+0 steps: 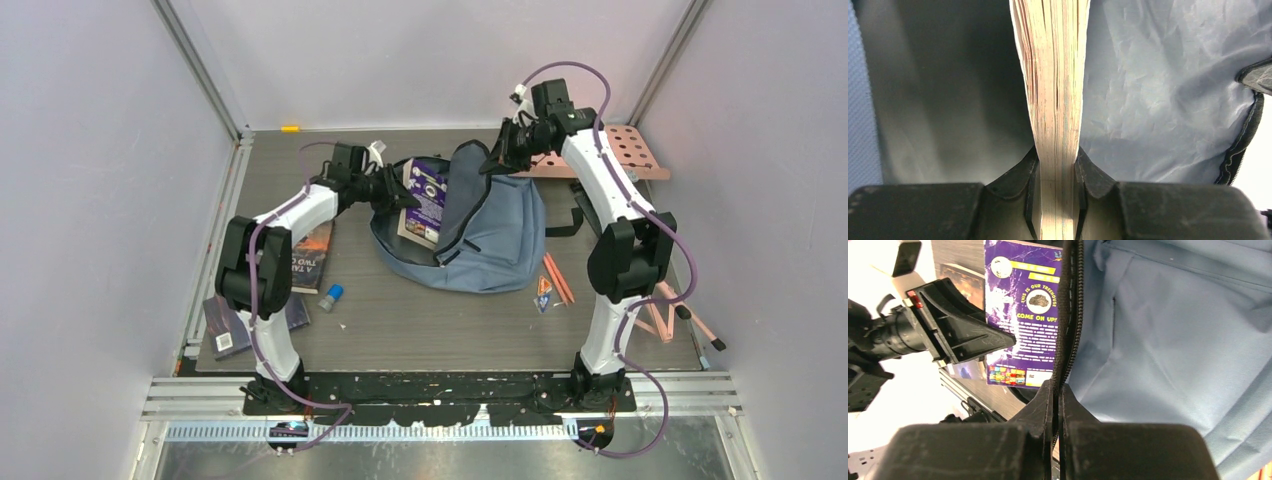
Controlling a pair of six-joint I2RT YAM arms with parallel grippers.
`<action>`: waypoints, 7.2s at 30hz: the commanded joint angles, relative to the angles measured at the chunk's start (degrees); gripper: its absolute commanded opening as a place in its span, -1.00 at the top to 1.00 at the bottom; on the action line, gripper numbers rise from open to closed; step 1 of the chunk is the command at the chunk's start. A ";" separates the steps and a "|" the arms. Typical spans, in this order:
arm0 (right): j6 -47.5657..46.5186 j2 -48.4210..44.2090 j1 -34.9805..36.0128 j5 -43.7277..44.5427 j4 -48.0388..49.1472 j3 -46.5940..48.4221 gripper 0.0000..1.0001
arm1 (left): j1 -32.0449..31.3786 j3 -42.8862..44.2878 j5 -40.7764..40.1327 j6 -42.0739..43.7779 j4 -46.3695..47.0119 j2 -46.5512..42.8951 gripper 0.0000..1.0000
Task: Pack the student bag
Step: Place the book in the student bag, then pick up the book from the center of the board, then place the book at the center of the board, then pick up the book from the center of the board.
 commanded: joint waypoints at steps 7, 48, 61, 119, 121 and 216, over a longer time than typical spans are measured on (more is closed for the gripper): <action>4.05 -5.59 -0.17 -1.56 1.08 5.17 0.99 | -0.15 -2.73 11.27 -16.73 29.23 -1.08 1.00; 8.00 -1.78 3.52 -1.33 11.10 5.99 0.99 | -9.07 7.33 9.95 -2.14 20.40 16.78 0.75; 5.59 -2.58 3.52 0.02 9.68 5.14 0.99 | -7.73 10.31 -0.19 13.31 1.89 8.55 -0.53; 1.14 -2.92 3.04 1.54 11.76 1.73 0.99 | 1.19 -2.32 -64.38 42.16 -42.44 6.76 -0.80; 1.17 -2.87 2.98 1.54 11.76 1.71 0.99 | 1.25 -2.43 -64.27 42.80 -42.08 6.87 -0.44; -1.06 -1.42 2.82 5.00 5.21 6.69 0.99 | 5.91 30.78 -28.48 27.15 -43.82 4.07 1.00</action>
